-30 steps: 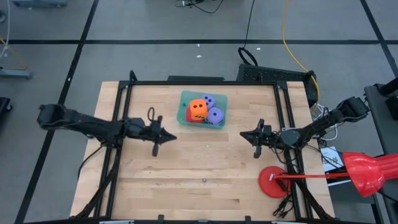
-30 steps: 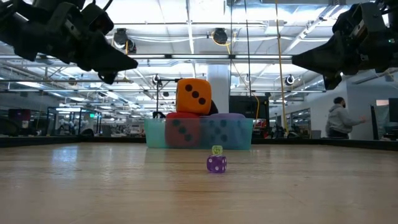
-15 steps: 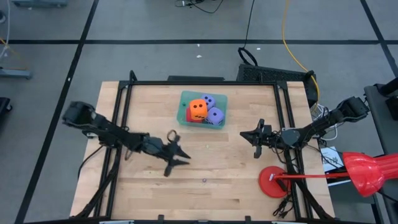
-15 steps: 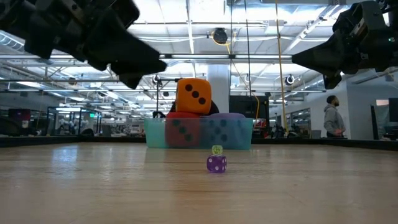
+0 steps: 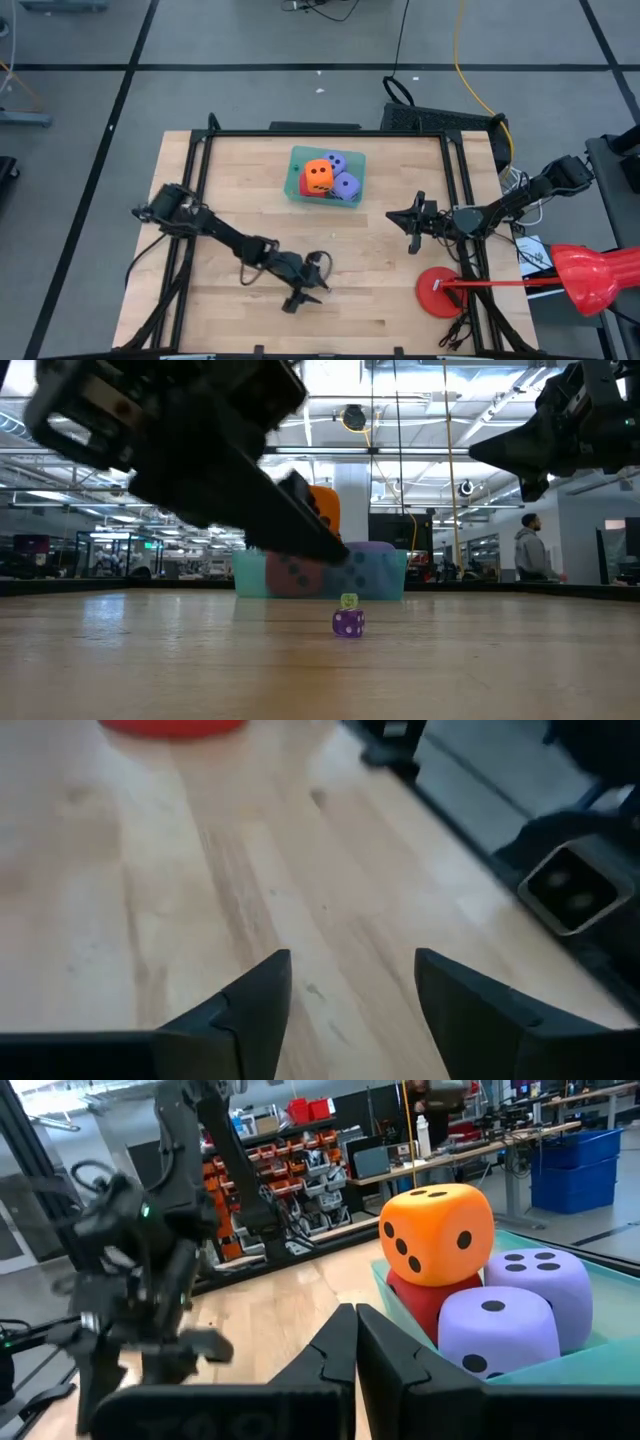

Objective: Pick & Place Dice
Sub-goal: Put the small purple dice into the blue bin

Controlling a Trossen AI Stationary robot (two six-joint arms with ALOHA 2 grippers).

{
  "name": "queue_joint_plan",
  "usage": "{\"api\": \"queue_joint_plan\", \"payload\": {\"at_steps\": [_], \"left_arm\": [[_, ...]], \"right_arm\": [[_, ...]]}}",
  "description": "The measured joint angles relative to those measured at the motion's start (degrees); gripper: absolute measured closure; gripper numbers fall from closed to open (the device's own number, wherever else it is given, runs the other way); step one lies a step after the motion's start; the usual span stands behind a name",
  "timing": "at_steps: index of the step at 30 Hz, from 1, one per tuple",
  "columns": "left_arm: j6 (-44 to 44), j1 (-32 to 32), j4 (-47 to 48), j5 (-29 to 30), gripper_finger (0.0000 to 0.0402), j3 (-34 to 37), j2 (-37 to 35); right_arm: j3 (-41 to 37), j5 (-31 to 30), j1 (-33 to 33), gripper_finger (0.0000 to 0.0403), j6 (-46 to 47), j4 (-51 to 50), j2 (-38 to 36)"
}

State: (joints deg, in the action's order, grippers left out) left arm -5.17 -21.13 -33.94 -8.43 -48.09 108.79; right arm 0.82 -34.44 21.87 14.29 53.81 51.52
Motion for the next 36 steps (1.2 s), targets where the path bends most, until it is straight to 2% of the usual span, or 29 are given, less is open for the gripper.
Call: {"api": "queue_joint_plan", "payload": {"at_steps": [7, 12, 17, 24, 30, 36], "left_arm": [[0.75, 1.21, 9.98, 2.52, 0.0178, -9.53, 7.54], [1.56, 2.68, 13.84, 2.89, 0.0187, -10.37, 8.17], [2.08, 3.45, 16.8, -0.04, 0.0206, -10.5, 8.18], [2.82, 3.12, 16.2, -1.37, 0.0244, -10.48, 8.72], [3.15, 2.08, 16.96, 0.53, 0.028, -10.48, 9.11], [3.21, 1.87, 14.95, 2.29, 0.0344, -10.37, 8.96]], "right_arm": [[0.0, 0.15, 0.0, 0.0399, 0.02, 0.87, -0.01], [0.0, 0.38, 0.0, 0.0399, 0.17, 0.55, 0.01], [0.0, 1.69, 0.0, 0.0399, 0.04, 0.31, 0.0], [0.0, 1.6, 0.0, 0.0399, 0.03, 0.29, 0.01], [0.0, 1.53, 0.0, 0.0399, 0.04, 0.32, 0.01], [-0.01, 1.53, 0.0, 0.0399, 0.2, 0.32, 0.01]]}}
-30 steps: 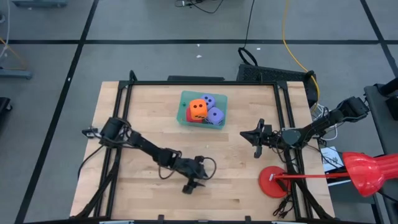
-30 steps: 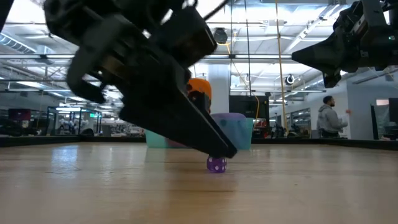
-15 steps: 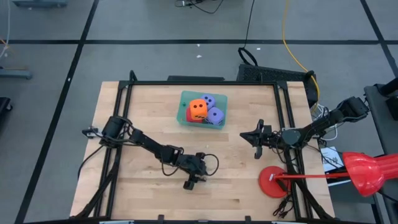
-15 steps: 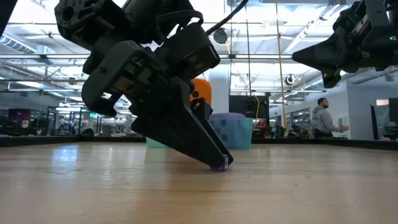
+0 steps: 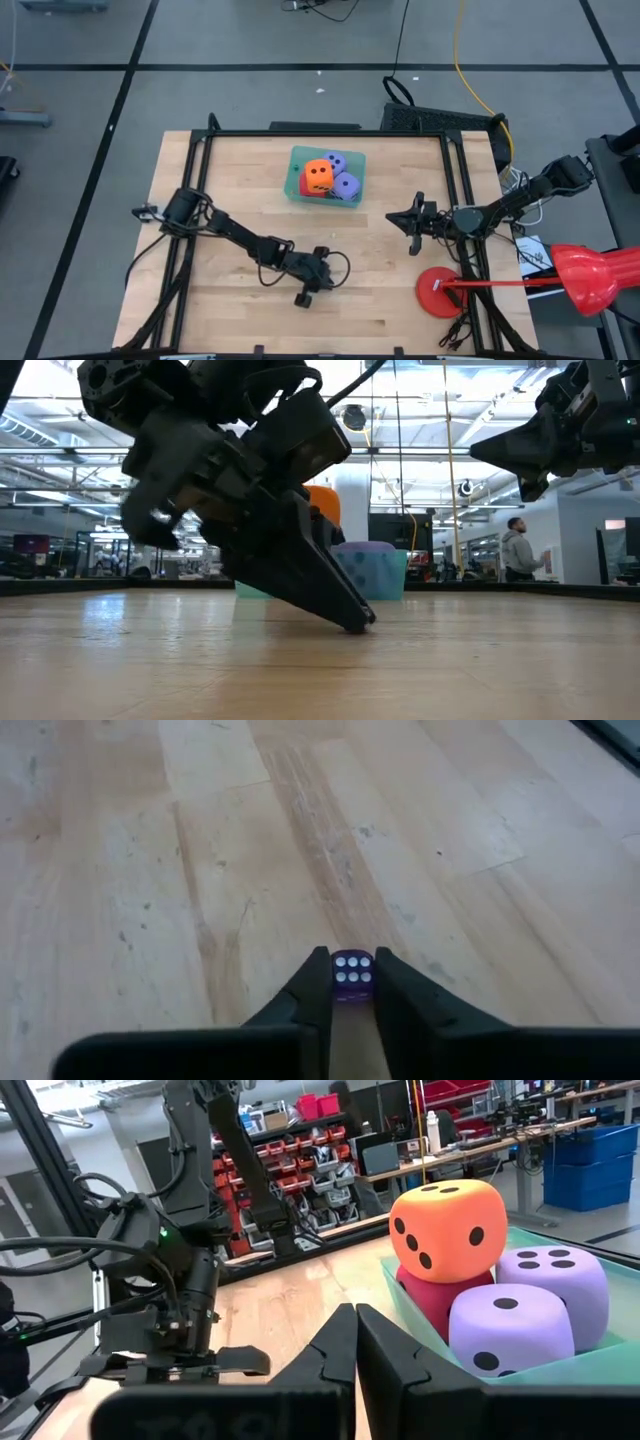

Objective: Pick & Place Dice
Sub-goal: Put the small purple dice into the blue bin

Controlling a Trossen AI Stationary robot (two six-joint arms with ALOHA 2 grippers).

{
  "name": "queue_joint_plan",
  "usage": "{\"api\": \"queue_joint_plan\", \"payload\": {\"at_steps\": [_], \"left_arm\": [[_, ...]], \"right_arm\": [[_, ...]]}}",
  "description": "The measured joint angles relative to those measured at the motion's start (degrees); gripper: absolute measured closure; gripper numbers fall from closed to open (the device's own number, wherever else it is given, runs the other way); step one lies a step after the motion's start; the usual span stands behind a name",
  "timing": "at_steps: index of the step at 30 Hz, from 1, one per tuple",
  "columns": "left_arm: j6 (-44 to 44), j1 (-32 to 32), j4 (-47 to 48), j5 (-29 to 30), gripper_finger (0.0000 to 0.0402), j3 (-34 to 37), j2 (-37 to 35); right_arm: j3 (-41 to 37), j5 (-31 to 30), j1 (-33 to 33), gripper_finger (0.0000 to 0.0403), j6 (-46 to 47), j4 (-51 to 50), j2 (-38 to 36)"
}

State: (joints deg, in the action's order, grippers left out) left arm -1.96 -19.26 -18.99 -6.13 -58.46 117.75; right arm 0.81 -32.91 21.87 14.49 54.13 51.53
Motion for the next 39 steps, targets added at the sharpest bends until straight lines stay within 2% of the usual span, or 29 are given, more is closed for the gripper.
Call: {"api": "queue_joint_plan", "payload": {"at_steps": [2, 8, 12, 15, 21, 27, 30, 35, 39], "left_arm": [[-0.14, 0.02, -1.09, -0.11, 0.0361, 0.06, -0.7], [-0.47, 1.43, 1.11, -0.24, 0.0357, 0.18, -7.52], [4.58, 2.06, 6.66, 4.61, 0.034, 1.06, -15.69], [7.72, 4.66, 8.94, 7.3, 0.0351, 3.16, -23.91], [8.29, 13.49, 6.66, 7.4, 0.0361, 13.28, -42.53], [5.28, 22.23, 3.12, 7.63, 0.0348, 27.04, -58.05], [3.89, 25.99, -1.1, 7.46, 0.0356, 33.23, -63.06], [1.18, 32.07, -14.29, 0.58, 0.0344, 42.95, -68.34], [-0.5, 37.21, -16.79, -1.89, 0.0338, 47.15, -70.04]], "right_arm": [[0.01, 0.0, 0.0, 0.0399, 0.0, 0.0, 0.0], [0.01, 0.09, 0.0, 0.0399, 0.01, -0.35, 0.0], [0.0, 0.12, 0.0, 0.0399, 0.03, -0.59, 0.02], [-0.01, 0.15, 0.04, 0.0399, 0.16, -0.98, 0.07], [0.0, 0.17, 0.07, 0.0399, 0.89, -1.31, 0.07], [-0.01, 0.08, 0.07, 0.0399, 1.32, -2.57, 0.07], [0.0, -0.01, 0.04, 0.0399, 1.29, -2.56, 0.07], [0.01, -0.15, 0.04, 0.0399, 1.3, -2.6, 0.11], [0.01, -0.25, 0.04, 0.0399, 1.3, -2.57, 0.2]]}}
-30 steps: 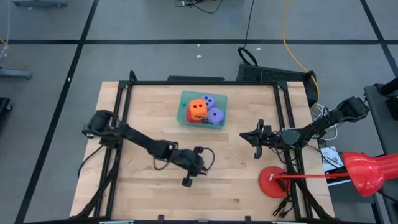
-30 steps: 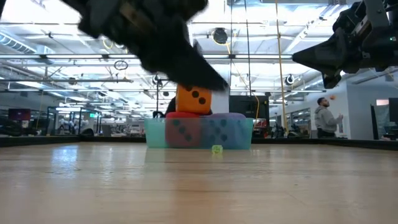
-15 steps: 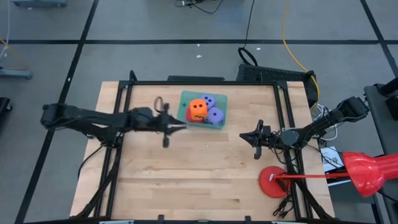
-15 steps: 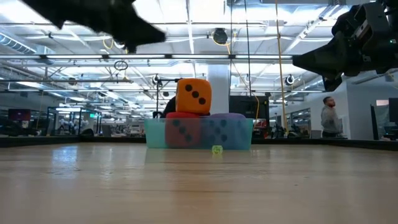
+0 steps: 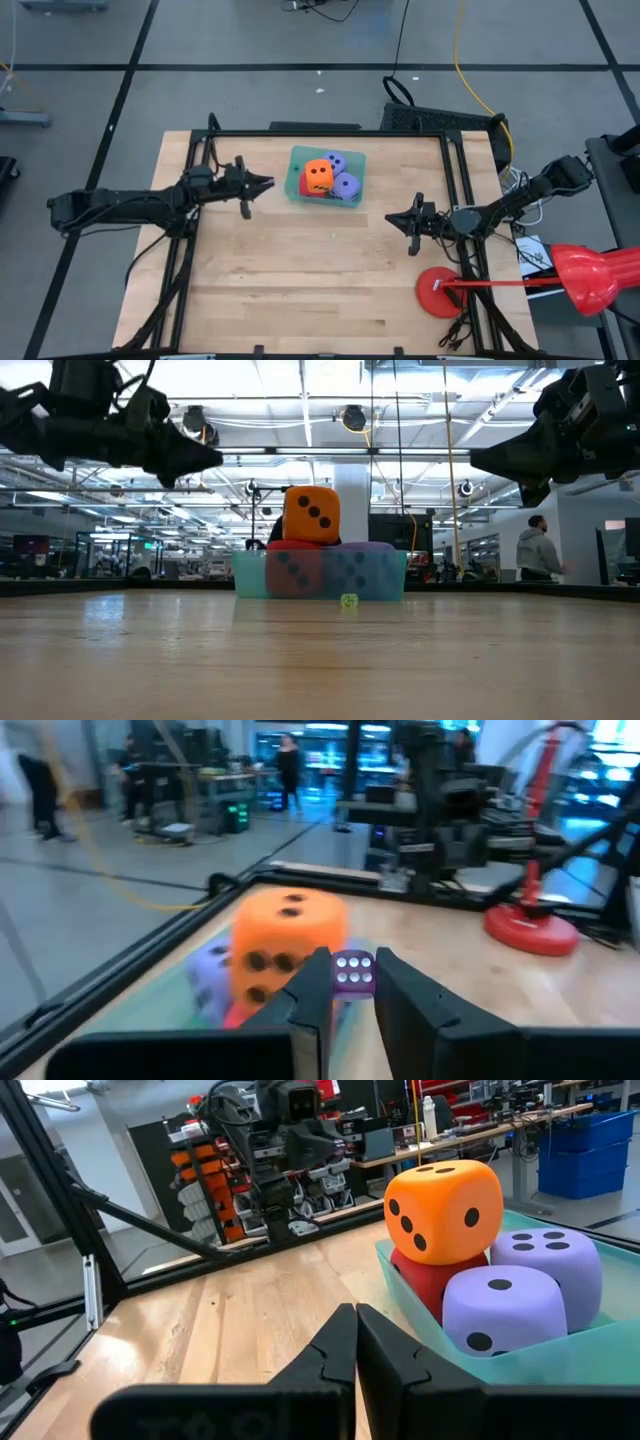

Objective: Pick & Place Dice
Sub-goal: Put the small purple dice into the blue bin

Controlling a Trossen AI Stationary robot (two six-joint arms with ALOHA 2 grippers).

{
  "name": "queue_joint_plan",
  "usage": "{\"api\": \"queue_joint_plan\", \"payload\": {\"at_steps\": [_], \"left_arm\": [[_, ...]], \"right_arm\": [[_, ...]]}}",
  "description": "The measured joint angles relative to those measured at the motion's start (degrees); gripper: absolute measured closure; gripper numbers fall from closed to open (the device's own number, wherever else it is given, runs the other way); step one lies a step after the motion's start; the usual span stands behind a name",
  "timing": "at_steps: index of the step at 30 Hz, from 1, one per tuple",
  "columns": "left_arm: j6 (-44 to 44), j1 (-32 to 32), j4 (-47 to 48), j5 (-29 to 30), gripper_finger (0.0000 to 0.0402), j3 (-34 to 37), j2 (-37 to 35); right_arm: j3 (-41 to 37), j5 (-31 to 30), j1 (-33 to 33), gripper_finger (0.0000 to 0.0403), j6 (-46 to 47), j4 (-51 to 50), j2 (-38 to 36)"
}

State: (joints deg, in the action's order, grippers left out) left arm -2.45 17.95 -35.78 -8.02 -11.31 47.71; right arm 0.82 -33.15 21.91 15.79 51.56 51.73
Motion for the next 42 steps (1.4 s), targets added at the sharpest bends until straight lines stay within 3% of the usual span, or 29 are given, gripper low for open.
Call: {"api": "queue_joint_plan", "payload": {"at_steps": [6, 14, 19, 23, 27, 31, 36, 42], "left_arm": [[-1.51, 5.46, -3.85, -4.01, 0.0355, 3.77, -0.12], [-5.62, 8.72, -4.03, -2.21, 0.0349, 4.06, -0.09], [-4.89, 9.08, 11.05, 1.27, 0.0361, -5.32, 0.39], [1.7, 9.69, 28.02, 2.03, 0.0357, -18.04, 7.12], [7.69, 11.25, 38.09, 3.57, 0.0349, -26.35, 15.58], [9.55, 11.99, 40.88, 2.97, 0.0354, -29.22, 23.83], [10.78, 11.87, 37.74, 0.26, 0.0357, -29.49, 32.06], [13.5, 10.31, 35.14, -0.75, 0.0349, -29.51, 37.33]], "right_arm": [[-0.01, -0.11, -0.04, 0.0399, -0.01, 0.0, 0.92], [-0.02, -2.6, -0.13, 0.0399, -0.01, 0.04, 1.66], [-0.02, -2.83, -0.13, 0.0399, 0.02, 0.75, 1.66], [-0.02, -2.83, -0.13, 0.0399, -0.11, 2.16, 1.66], [-0.02, -2.82, -0.13, 0.0399, -0.71, 3.5, 1.66], [-0.02, -2.72, -0.04, 0.0399, -0.8, 3.35, 1.66], [-0.02, -2.64, -0.04, 0.0399, -0.46, 2.92, 1.66], [-0.02, -2.62, -0.04, 0.0399, -0.43, 3.04, 1.66]]}}
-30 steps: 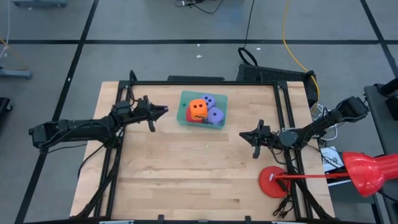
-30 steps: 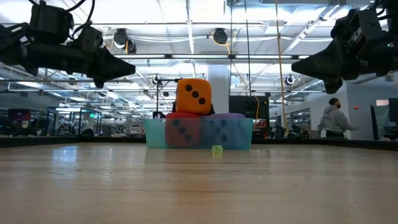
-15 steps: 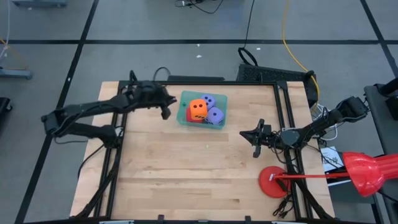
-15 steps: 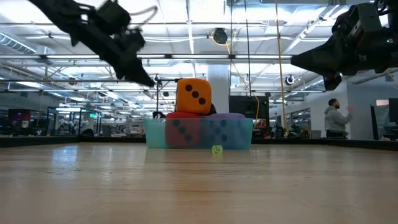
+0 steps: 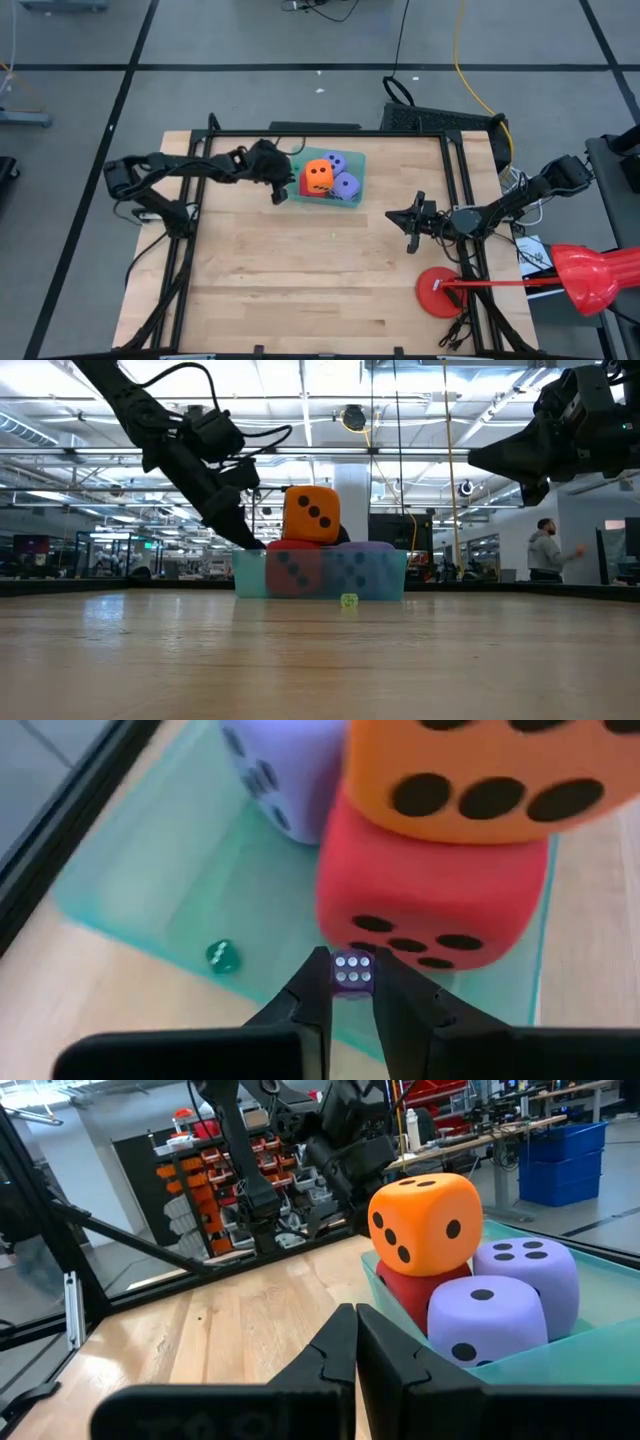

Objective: Pick & Place Dice
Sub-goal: Put the small purple dice into the blue bin

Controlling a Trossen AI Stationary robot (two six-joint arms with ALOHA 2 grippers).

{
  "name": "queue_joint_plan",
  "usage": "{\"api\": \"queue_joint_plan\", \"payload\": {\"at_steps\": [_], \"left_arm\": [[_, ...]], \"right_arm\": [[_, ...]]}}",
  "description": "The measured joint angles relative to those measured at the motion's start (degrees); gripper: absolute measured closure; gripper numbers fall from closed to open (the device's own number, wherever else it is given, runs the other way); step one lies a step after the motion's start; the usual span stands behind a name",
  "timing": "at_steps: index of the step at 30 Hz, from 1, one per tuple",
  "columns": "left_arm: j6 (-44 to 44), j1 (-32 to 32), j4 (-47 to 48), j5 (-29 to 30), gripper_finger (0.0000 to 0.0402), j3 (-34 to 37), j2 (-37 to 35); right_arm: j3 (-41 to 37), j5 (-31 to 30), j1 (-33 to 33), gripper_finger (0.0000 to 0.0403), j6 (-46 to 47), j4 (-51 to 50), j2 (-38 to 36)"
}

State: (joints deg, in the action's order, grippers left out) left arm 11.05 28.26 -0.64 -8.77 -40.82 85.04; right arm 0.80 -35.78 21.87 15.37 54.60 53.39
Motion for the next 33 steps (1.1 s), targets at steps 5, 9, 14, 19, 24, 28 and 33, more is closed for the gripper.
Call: {"api": "queue_joint_plan", "payload": {"at_steps": [5, 9, 14, 19, 24, 28, 33], "left_arm": [[4.03, -1.22, -0.56, 1.19, 0.0353, 0.0, 0.78], [3.86, -2.17, -1.06, 2.38, 0.0316, 0.0, 0.85], [3.23, -2.51, -1.06, 2.46, 0.0231, 0.0, 0.85], [3.23, -2.52, -0.97, 3.29, 0.0174, 0.0, 0.85], [6.54, -3.12, -0.92, 3.51, 0.0165, 0.0, 0.85], [12.68, -5.14, -0.88, 7.17, 0.0176, 0.0, 0.85], [16.54, -8.05, -0.9, 13.16, 0.0194, 0.0, 0.85]], "right_arm": [[0.01, 0.01, 0.0, 0.0399, 0.01, 0.01, 0.0], [0.0, 0.03, 0.0, 0.0399, 0.05, 0.01, 0.0], [0.01, 0.03, 0.0, 0.0399, 0.43, -0.01, 0.0], [0.0, 0.05, 0.0, 0.0399, 0.45, -0.01, 0.0], [0.0, 0.08, 0.0, 0.0399, 0.45, -0.01, 0.0], [0.0, 0.58, 0.0, 0.0399, 0.45, -0.03, 0.0], [0.01, 1.54, 0.0, 0.0399, 0.43, -0.03, 0.0]]}}
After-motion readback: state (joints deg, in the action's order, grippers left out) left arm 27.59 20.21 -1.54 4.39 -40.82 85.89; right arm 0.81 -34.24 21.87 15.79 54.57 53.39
